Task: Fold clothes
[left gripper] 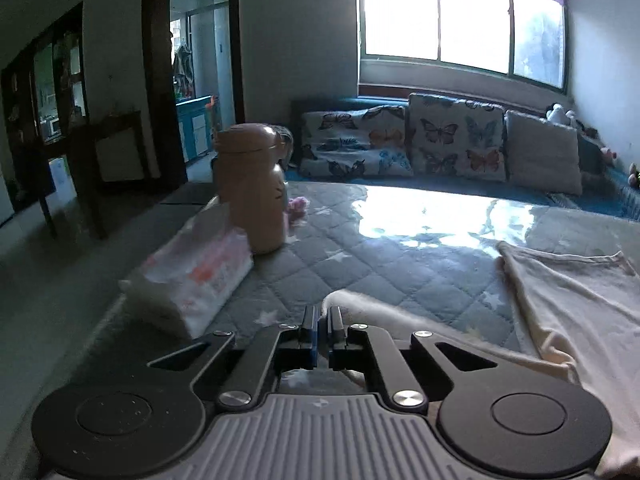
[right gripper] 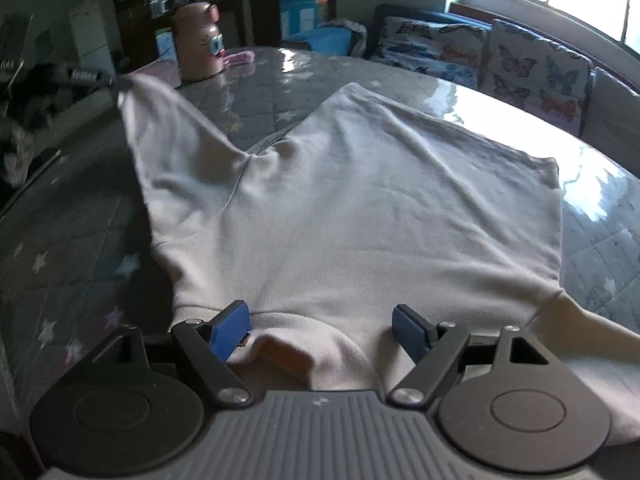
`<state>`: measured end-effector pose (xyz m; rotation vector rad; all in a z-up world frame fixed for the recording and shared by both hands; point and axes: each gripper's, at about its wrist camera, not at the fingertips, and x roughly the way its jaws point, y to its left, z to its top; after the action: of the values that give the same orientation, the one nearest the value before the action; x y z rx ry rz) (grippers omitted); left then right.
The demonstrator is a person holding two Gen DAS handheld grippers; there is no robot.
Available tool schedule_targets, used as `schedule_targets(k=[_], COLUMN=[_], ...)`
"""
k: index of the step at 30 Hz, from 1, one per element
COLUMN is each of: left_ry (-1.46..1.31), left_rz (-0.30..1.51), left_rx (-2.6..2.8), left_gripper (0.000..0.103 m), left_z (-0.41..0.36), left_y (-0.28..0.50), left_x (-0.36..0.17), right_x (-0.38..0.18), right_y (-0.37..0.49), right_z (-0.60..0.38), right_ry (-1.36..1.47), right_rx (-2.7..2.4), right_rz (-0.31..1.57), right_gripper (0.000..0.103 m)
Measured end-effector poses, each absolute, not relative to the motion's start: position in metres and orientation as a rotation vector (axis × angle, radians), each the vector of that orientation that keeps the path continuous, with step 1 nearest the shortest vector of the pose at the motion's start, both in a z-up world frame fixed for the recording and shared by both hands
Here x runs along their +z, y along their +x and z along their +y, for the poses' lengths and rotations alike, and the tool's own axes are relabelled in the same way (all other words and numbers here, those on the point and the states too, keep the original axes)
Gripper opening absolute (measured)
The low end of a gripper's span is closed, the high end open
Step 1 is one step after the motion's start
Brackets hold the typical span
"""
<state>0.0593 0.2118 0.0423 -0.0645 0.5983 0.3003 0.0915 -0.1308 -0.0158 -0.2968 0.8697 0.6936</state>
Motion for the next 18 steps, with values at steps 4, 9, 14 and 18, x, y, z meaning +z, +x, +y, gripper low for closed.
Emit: schedule_targets(k=[4,9,14,18], left_ry=[-0.07,-0.093,-0.064,-0.073], left_rz=[0.689,0.681,0.742,0.775], left_rx=[0.334,0.349,0.373,0.374], left_gripper=[0.005,0.005,0.005,0.005], left_z=[0.223,0.23,0.235,0.237], left_y=[0.06,0.049,0.056,0.055], left_x=[0.018,0.015,0.007,-0.004], right_x=[-0.016,-0.013,-0.011,-0.008], right_y=[0.084,0.084,0.087,0.081], right_z=[-0.135,-0.134,-0.136,-0.14], right_ry=[-0.299,-0.313,-0.303,-0.307], right_rx=[0.712,0.716,0.711,0.704], right_rz=[0.863,0.867,0.869,0.844], right_gripper=[0.081,0.081,0.081,0.081])
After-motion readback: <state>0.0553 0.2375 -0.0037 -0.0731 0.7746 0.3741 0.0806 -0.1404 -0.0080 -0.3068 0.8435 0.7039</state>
